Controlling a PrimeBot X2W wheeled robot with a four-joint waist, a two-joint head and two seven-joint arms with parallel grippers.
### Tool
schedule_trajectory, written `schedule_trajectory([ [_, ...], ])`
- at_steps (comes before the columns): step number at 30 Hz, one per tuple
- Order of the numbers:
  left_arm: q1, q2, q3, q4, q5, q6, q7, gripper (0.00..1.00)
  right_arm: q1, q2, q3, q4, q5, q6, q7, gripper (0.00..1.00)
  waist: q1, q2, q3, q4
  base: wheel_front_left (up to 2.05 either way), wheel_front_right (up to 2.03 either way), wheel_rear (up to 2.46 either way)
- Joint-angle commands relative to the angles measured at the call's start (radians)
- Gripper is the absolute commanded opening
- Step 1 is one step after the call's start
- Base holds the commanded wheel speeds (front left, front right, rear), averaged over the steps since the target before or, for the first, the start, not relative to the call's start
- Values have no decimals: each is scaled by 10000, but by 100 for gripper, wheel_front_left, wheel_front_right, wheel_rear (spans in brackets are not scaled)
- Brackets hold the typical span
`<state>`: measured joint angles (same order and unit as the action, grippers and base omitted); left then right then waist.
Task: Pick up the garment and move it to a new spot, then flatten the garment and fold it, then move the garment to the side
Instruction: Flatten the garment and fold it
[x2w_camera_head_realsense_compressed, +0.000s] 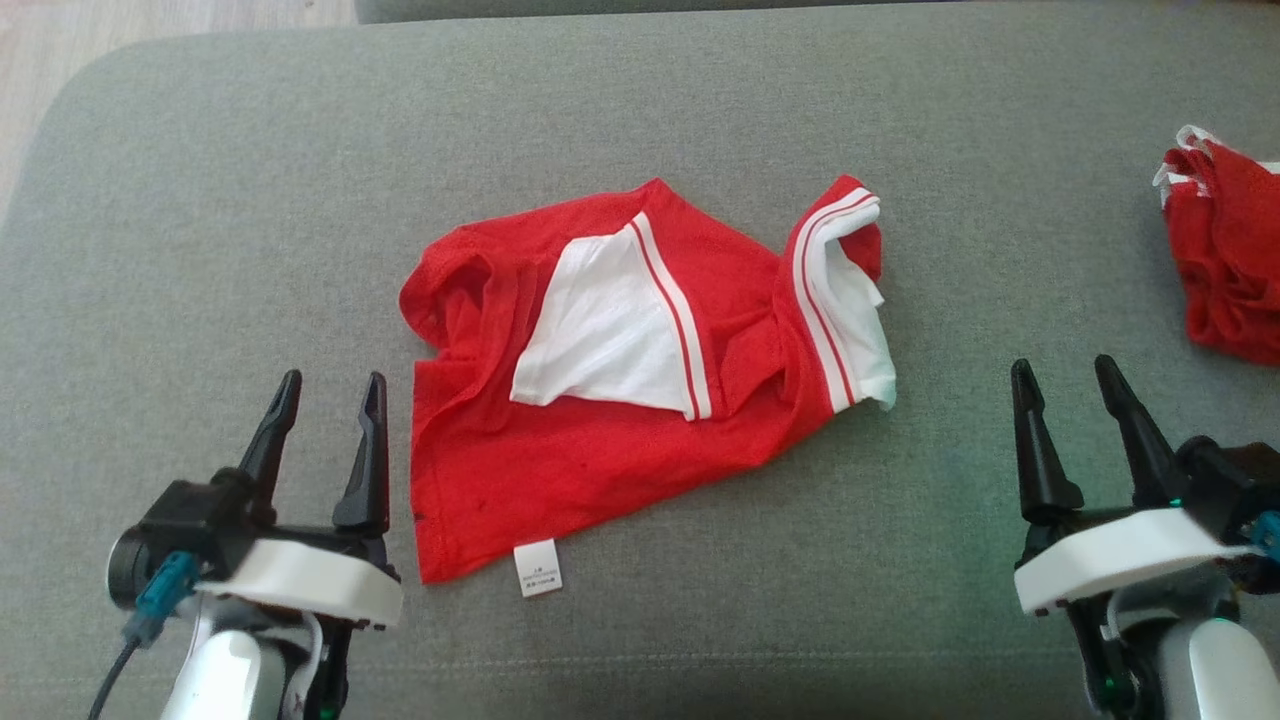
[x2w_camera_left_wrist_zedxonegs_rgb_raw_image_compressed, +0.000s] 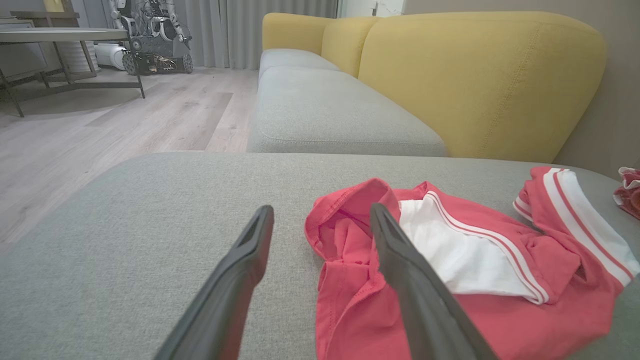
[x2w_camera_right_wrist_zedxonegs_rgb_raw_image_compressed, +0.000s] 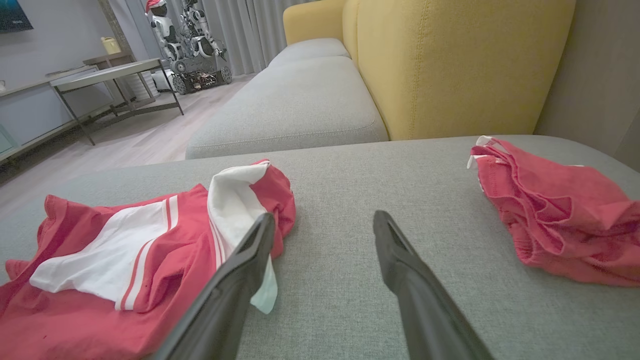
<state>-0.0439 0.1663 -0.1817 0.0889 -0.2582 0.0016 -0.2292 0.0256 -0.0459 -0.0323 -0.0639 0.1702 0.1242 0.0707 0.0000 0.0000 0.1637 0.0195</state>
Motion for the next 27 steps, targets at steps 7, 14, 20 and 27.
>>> schedule_trajectory([
  [7,-216,244,293,-393,-67,91,18,100,-223,-43,285,-317,10,65,82,100,0,0,58,21,0,0,0],
  [14,-511,228,174,-438,-85,53,1,100,-938,-43,384,316,-7,65,230,100,0,0,438,217,0,0,0],
  [20,-1014,125,-45,-319,-71,-93,-75,100,-2372,-65,819,1759,-36,65,495,100,0,0,932,571,0,0,0],
  [27,-1404,-42,-196,-33,-73,-207,-204,100,-3671,-268,1151,3345,137,65,616,100,0,0,1263,884,0,0,0],
])
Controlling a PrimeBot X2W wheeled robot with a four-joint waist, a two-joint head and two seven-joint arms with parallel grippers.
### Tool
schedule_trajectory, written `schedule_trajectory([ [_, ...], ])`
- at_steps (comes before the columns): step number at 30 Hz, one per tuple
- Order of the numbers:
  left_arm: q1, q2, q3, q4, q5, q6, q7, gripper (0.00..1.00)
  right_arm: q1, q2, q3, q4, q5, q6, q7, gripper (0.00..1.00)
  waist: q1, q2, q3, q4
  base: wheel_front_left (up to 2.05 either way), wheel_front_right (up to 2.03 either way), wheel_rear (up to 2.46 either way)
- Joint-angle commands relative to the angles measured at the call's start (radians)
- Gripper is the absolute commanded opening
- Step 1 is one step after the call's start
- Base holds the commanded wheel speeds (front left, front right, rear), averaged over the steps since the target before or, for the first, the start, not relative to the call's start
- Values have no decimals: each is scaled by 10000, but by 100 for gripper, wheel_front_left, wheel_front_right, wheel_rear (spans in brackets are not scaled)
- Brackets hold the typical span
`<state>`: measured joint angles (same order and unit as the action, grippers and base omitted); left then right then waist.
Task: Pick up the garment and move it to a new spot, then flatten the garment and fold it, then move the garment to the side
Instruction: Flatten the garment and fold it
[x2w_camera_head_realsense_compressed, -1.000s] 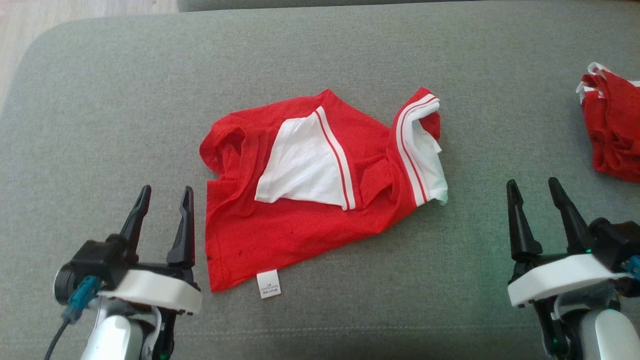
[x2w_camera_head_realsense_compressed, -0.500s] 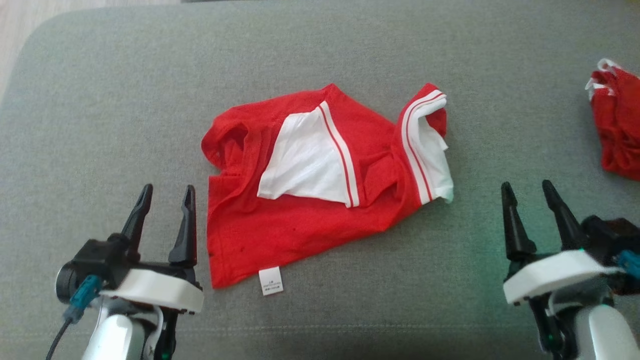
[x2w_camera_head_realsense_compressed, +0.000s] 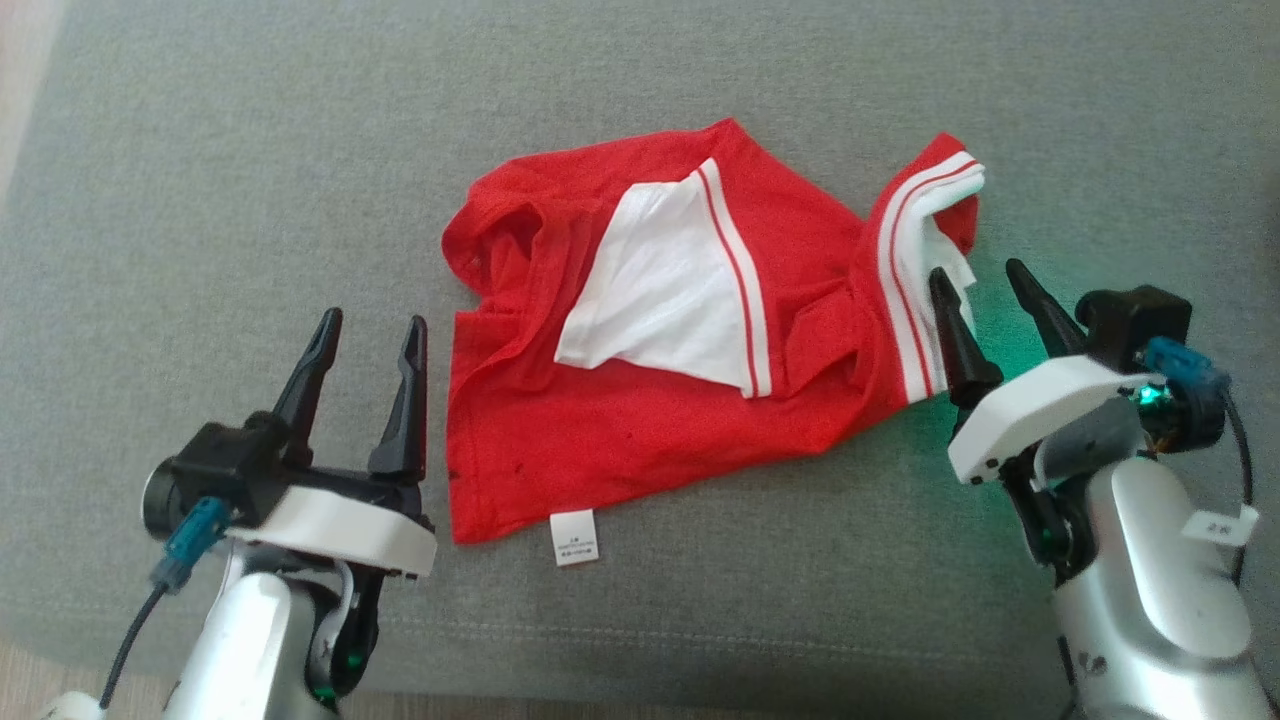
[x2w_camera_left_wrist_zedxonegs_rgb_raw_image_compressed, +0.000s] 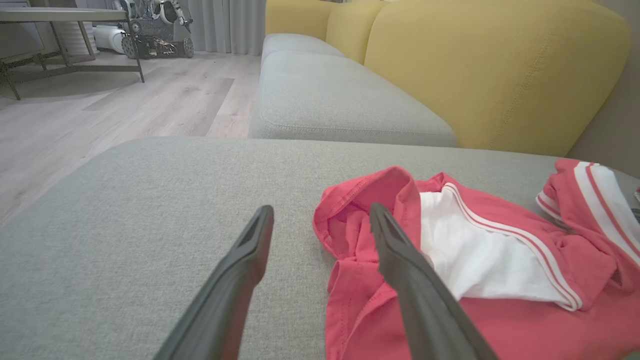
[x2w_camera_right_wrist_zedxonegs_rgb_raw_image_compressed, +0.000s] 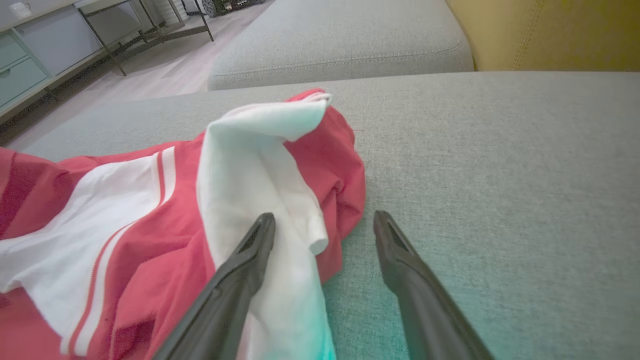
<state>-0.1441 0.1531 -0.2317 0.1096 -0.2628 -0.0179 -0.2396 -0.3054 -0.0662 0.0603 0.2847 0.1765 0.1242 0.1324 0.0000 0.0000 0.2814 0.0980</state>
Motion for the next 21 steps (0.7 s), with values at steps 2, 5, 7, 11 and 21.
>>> schedule_trajectory([
  [2,-452,56,296,-175,-31,-29,-129,100,-590,-81,203,211,171,65,-48,100,0,0,134,149,0,0,0],
  [5,-502,28,313,-108,-37,-49,-163,100,-839,-99,344,662,442,65,15,0,0,0,191,184,0,0,0],
  [7,-512,25,326,-93,-39,-56,-172,100,-893,-123,400,771,503,65,46,0,0,0,207,184,0,0,0],
  [11,-521,13,385,-65,-33,-59,-197,100,-937,-189,487,906,702,65,-119,0,0,0,241,148,0,0,0],
  [21,-414,6,526,-101,-9,-45,-217,100,450,-133,-599,-827,590,65,-444,0,0,0,181,-215,0,0,0],
])
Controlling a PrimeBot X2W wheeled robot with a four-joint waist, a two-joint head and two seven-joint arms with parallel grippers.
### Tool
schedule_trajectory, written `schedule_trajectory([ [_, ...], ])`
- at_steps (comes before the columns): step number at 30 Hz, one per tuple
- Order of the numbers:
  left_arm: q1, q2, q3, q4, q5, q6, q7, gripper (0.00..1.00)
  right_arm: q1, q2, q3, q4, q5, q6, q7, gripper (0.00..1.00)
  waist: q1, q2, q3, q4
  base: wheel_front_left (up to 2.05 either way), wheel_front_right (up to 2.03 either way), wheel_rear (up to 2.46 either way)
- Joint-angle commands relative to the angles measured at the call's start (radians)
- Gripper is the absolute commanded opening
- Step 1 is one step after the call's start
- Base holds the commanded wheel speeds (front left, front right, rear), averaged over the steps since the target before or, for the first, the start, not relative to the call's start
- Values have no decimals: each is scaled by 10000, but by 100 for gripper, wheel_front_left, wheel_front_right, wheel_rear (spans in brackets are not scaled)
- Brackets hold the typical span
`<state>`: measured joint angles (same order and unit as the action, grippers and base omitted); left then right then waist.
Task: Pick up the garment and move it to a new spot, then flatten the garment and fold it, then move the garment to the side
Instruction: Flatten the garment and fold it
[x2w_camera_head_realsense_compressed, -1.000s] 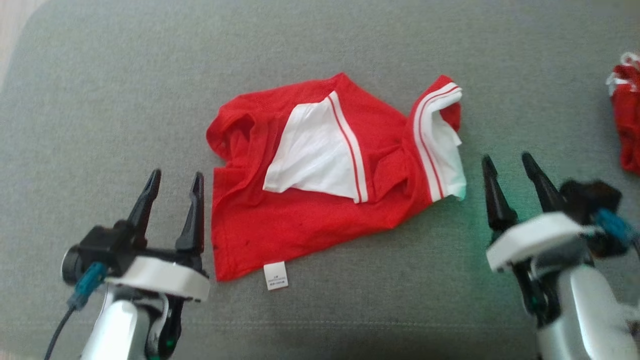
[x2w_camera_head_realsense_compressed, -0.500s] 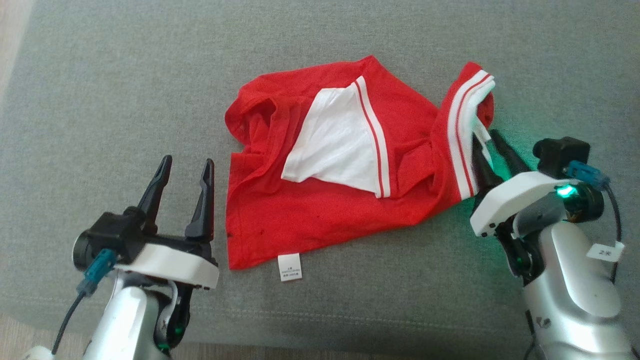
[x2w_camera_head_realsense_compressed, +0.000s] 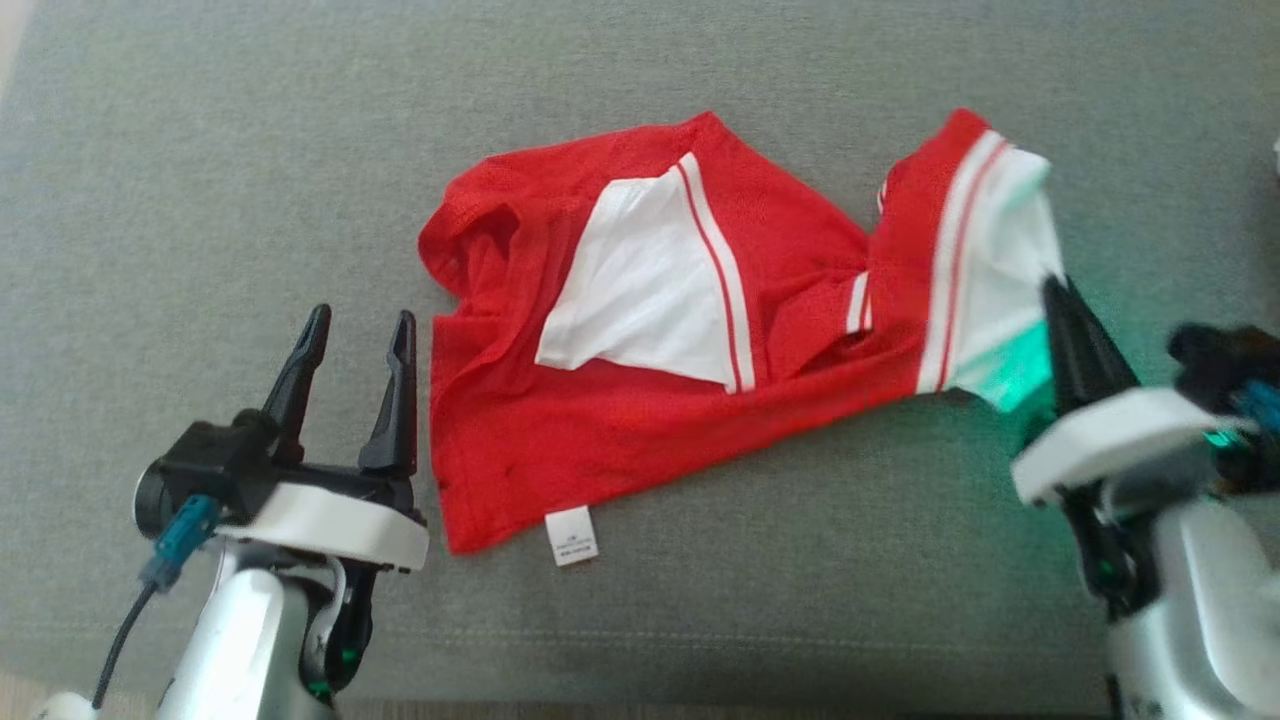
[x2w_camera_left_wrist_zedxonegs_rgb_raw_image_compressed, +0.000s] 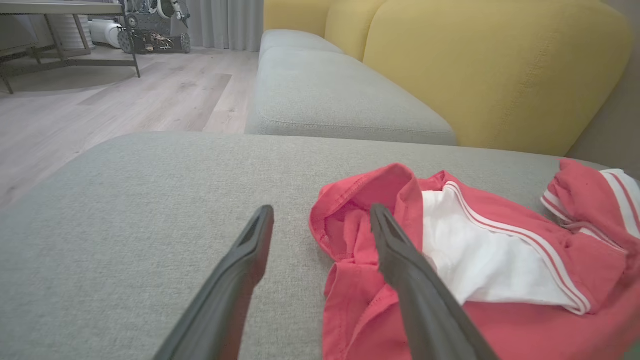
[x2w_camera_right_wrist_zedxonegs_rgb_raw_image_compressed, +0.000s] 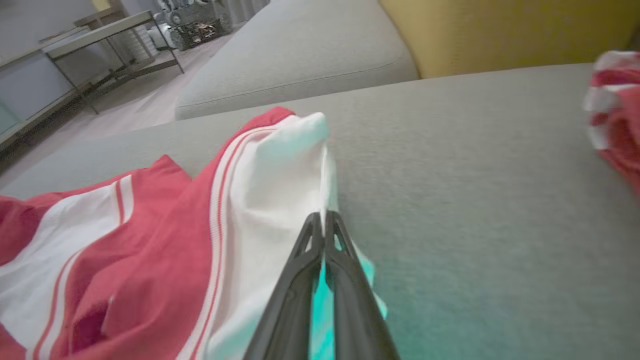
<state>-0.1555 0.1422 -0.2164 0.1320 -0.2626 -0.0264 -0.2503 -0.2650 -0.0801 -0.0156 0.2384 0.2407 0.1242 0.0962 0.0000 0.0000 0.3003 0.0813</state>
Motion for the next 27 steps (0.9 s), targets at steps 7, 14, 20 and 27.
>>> schedule_trajectory([
  [7,-250,182,440,-428,24,12,-113,100,1399,170,-1402,-2160,-385,65,832,0,0,0,14,-413,0,0,0],
  [14,-361,208,437,-414,25,-33,-113,100,1526,275,-1823,-2067,-536,65,1311,100,0,0,89,-459,0,0,0],
  [20,-204,235,469,-324,9,-15,-114,100,1699,294,-1299,-2433,-429,65,745,100,0,0,-132,-500,0,0,0],
  [27,243,352,594,-411,16,154,-114,100,1995,296,-660,-3235,-722,65,-69,100,0,0,-682,-622,0,0,0],
])
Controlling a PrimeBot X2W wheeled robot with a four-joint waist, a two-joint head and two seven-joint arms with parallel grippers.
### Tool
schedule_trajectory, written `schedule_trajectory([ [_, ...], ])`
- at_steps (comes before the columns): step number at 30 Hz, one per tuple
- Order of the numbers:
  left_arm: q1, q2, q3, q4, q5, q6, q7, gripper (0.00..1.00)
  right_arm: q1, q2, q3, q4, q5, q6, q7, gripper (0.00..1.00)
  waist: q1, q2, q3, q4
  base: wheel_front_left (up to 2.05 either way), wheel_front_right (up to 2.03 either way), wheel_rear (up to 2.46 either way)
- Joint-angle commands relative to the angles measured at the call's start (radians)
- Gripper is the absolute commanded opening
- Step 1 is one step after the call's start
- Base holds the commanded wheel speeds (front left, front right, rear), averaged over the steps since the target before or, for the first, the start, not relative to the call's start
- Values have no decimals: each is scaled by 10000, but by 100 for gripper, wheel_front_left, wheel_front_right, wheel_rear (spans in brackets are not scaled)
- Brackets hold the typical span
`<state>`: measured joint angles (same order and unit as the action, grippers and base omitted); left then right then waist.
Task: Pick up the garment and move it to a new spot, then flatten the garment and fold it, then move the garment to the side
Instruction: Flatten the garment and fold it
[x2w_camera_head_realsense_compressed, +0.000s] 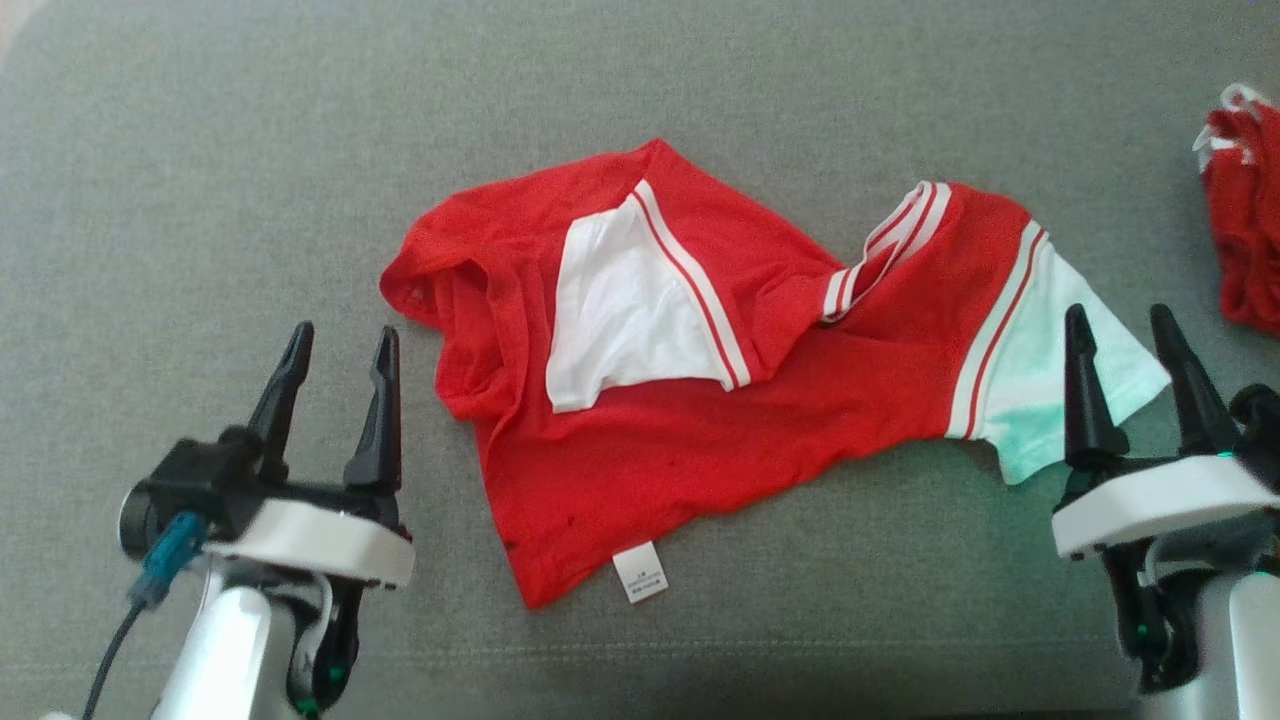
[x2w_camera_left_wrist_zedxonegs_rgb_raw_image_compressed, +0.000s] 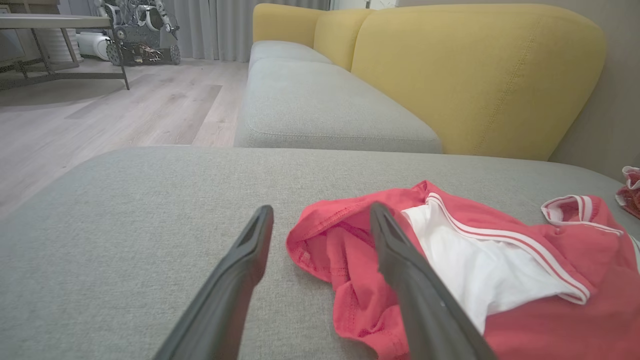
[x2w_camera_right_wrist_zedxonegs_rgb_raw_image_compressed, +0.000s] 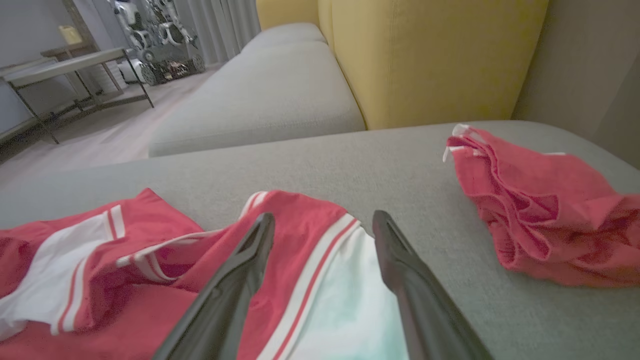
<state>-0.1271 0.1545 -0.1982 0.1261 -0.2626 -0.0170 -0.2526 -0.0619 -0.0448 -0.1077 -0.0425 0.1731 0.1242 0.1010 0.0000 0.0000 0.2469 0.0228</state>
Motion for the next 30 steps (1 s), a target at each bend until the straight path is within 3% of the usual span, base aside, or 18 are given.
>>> schedule_trajectory([
  [1,52,248,421,-377,17,89,-90,100,40,-56,330,-488,-101,65,-156,100,0,0,-254,-50,0,0,0],
  [13,1240,317,332,-760,-18,397,177,100,1019,-55,613,-876,-217,65,-182,100,0,0,-1100,-129,0,0,0],
  [24,1427,326,153,-1005,-54,494,403,100,1108,-55,605,-916,-105,65,-114,100,0,0,-1194,-81,0,0,0],
  [30,1494,165,-409,-877,-326,130,1174,100,1111,-55,594,-913,-71,65,-55,100,0,0,-1168,-54,0,0,0],
])
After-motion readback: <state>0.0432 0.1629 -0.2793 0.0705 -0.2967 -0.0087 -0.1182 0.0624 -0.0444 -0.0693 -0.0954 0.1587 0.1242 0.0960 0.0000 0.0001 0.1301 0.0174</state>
